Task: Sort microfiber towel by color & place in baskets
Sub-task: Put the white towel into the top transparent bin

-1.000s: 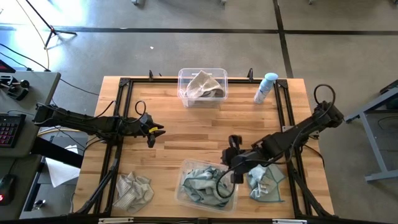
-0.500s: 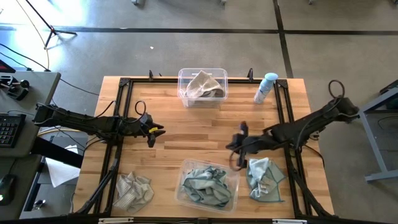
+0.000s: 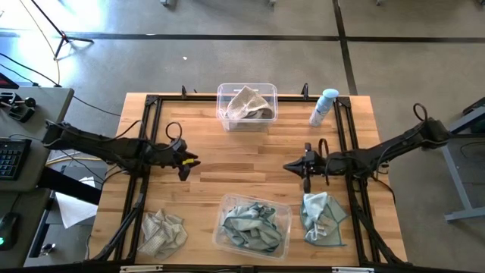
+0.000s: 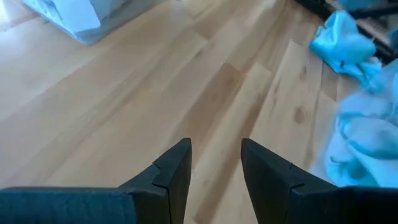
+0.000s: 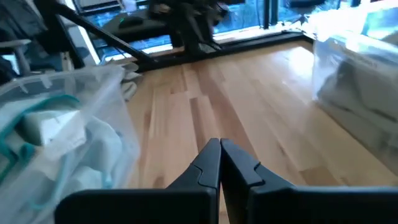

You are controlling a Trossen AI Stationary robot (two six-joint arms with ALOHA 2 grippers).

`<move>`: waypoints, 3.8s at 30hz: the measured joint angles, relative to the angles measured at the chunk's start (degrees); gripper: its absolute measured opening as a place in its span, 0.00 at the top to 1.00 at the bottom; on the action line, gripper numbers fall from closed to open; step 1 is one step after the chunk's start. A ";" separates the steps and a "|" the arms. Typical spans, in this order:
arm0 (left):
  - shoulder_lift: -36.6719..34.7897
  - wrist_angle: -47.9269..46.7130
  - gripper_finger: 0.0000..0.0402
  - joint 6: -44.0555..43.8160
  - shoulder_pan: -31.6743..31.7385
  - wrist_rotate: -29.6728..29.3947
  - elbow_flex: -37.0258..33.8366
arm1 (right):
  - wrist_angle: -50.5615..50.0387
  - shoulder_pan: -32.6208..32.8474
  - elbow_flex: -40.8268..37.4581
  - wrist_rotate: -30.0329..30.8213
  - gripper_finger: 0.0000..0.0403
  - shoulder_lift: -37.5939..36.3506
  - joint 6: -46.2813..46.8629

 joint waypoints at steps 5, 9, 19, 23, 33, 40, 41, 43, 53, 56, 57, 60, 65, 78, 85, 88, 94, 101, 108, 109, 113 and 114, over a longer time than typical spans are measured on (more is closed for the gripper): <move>6.45 -13.16 0.68 -5.58 -5.29 -1.72 9.90 | -0.10 -0.29 -1.82 0.16 1.00 0.03 2.08; 13.08 -25.57 0.71 -15.79 -9.75 -1.38 18.17 | -0.09 -0.29 -2.33 0.16 1.00 0.03 2.10; 27.89 -43.29 0.74 -45.13 -23.83 6.92 31.55 | -0.14 -0.29 -2.45 0.16 1.00 0.03 0.26; 32.13 -46.40 0.74 -56.17 -30.49 8.85 34.33 | -0.56 -0.29 -2.45 0.16 1.00 0.03 0.14; 39.73 -48.44 0.74 -77.71 -43.86 14.57 40.98 | -3.08 -0.29 -2.45 0.18 1.00 0.06 1.94; 45.19 -47.33 0.74 -85.61 -49.27 23.48 43.69 | -3.14 -0.29 -2.45 0.18 1.00 0.06 2.10; 45.86 -46.56 0.74 -86.16 -49.84 23.64 44.19 | -3.16 -0.29 -2.45 0.18 1.00 0.06 2.18; 47.11 -44.51 0.74 -86.96 -50.86 23.68 44.96 | -3.14 -0.29 -2.45 0.18 1.00 0.06 2.40; 53.50 -40.07 0.74 -87.83 -53.06 23.34 45.14 | -3.14 -0.29 -2.45 0.22 1.00 0.06 3.37; 56.31 -40.07 0.74 -85.50 -53.21 22.16 45.14 | -3.13 -0.29 -2.45 0.24 1.00 0.06 3.37; 57.30 -40.07 0.74 -84.85 -53.26 22.03 45.14 | -3.11 -0.29 -2.45 0.24 1.00 0.06 3.37; 60.26 -40.04 0.74 -82.85 -53.23 21.98 45.14 | -3.11 -0.29 -2.45 0.24 1.00 0.06 3.37; 64.68 -39.88 0.74 -81.42 -53.23 21.84 44.19 | -3.11 -0.29 -2.45 0.24 1.00 0.06 3.37; 61.62 -46.82 0.98 -81.28 -52.10 16.38 44.57 | -3.09 -0.29 -2.45 0.26 1.00 0.08 3.15; 53.85 -59.19 1.00 -80.91 -52.08 4.56 48.93 | -3.63 -0.29 -2.45 0.26 1.00 0.08 3.15; 51.06 -65.61 1.00 -80.85 -51.53 -0.29 50.40 | -3.99 -0.29 -2.45 0.26 1.00 0.08 3.15; 46.18 -71.73 1.00 -75.27 -48.41 -7.51 53.62 | -4.03 -0.29 -2.45 0.26 1.00 0.08 3.15; 39.89 -71.84 1.00 -58.30 -40.39 -25.32 55.13 | -4.90 -0.29 -2.45 0.26 1.00 0.08 3.15; 34.75 -69.99 1.00 -37.19 -27.99 -37.63 58.18 | -4.86 -0.29 -2.45 0.26 1.00 0.08 3.13; 34.20 -68.40 1.00 -32.93 -25.84 -38.23 58.57 | -4.87 -0.29 -2.45 0.26 1.00 0.08 3.13; 32.85 -56.45 1.00 -11.90 -15.98 -38.03 60.46 | -4.86 -0.29 -2.45 0.26 1.00 0.08 3.13; 32.76 -52.72 1.00 -6.02 -13.64 -37.31 61.14 | -4.86 -0.29 -2.45 0.26 1.00 0.08 3.13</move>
